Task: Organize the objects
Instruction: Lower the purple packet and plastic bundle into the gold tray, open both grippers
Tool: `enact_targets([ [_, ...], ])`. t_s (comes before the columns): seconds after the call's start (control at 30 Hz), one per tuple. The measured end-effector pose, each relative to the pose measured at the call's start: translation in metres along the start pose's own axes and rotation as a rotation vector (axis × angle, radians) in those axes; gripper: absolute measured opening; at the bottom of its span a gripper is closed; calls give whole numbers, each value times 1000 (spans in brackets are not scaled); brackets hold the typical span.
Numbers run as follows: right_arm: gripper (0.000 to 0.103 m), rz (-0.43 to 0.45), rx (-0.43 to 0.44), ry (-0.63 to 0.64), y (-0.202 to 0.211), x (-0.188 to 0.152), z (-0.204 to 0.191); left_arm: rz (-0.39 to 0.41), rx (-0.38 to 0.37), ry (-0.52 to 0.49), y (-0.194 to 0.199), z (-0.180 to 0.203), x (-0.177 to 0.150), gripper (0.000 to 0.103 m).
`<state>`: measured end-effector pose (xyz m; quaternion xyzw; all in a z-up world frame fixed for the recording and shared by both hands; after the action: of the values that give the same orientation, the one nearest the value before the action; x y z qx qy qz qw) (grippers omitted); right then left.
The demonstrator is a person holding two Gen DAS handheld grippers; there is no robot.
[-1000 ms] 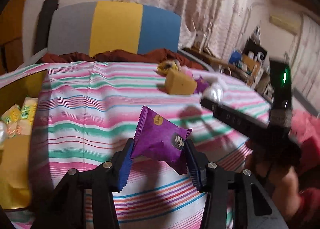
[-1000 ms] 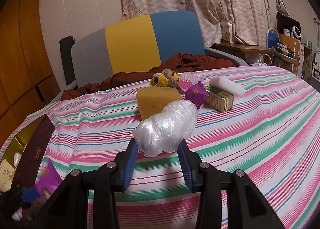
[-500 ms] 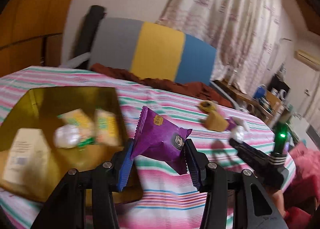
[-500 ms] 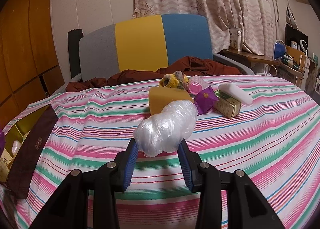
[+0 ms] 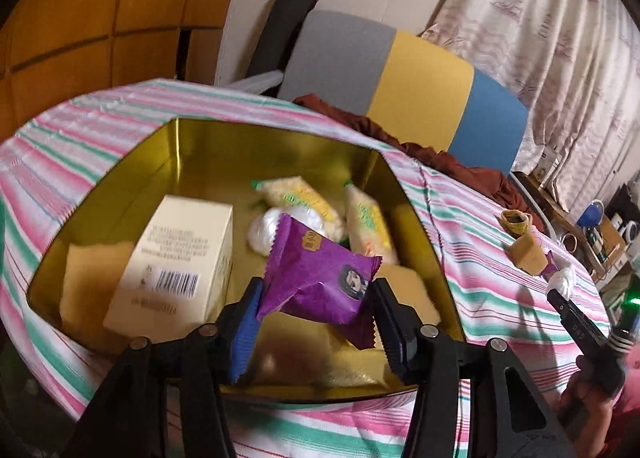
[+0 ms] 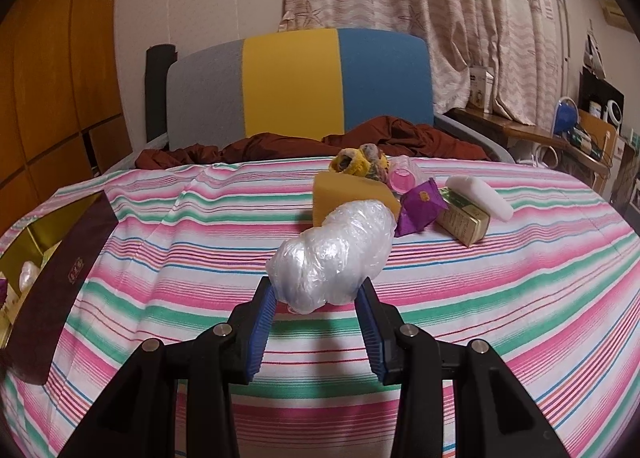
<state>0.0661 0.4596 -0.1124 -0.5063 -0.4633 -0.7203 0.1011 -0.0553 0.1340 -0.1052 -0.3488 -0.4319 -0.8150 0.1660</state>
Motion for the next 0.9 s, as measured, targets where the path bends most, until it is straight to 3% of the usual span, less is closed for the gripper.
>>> enact_targets([
  [0.23,41,10,37,93,8,4,-25,9,2,-1,5,2,-5,74],
  [0.47,41,9,218,55,30,19,-81,48,-3,-47,17,9,-7,90],
  [0.7,41,44,383,176,57,40,-162,45,-7,-62,21,9,-12,92],
  [0.9,41,14,493,288,64,51,-224,58,-18,-64,26,10,-13,96],
])
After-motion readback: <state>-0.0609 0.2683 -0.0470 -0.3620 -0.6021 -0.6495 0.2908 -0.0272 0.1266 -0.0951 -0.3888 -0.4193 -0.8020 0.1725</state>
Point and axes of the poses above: each gripper's, at about its wrist camera, not at the fingertips, and y roughly against the way its jaws point, z to its right, x to its top, the point moved 9 cm from there along -y, roughly the way its jaws point, and after that the axes turned 9 degrees about -x, right-handed, at the moved point
